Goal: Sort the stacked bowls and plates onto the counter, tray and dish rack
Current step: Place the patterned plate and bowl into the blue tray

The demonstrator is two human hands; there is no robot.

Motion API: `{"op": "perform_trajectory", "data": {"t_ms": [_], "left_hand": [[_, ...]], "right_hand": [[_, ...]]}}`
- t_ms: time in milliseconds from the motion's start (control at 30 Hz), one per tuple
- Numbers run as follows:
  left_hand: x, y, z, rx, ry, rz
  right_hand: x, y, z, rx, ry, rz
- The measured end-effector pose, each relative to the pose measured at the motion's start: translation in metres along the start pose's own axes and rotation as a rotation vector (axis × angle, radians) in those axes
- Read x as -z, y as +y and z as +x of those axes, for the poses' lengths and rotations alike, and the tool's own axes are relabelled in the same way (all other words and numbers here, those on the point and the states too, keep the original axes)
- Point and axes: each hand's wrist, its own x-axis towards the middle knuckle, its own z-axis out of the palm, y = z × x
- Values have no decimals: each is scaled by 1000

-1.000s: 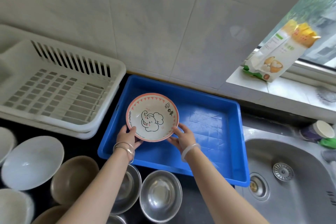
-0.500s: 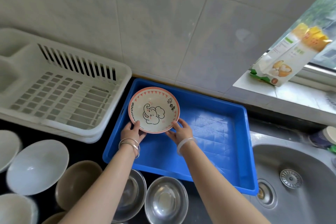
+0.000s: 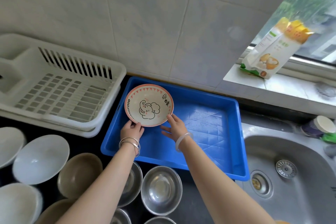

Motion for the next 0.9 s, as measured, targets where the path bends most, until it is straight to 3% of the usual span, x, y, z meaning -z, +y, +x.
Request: {"op": "perform_trajectory", "data": {"t_ms": [100, 267, 400, 533, 767, 900], "left_hand": [[-3, -9, -22, 40, -40, -23], [-25, -30, -76, 68, -167, 139], [-53, -62, -131, 55, -337, 338], [-86, -105, -195, 157, -573, 472], [-105, -184, -264, 107, -850, 915], [-106, -212, -276, 165, -854, 954]], "right_hand": [[15, -1, -19, 7, 15, -41], [64, 8, -70, 116, 76, -177], [124, 32, -123, 205, 163, -328], [187, 63, -175, 235, 346, -487], [282, 121, -249, 90, 678, -806], [308, 151, -275, 53, 762, -720]]}}
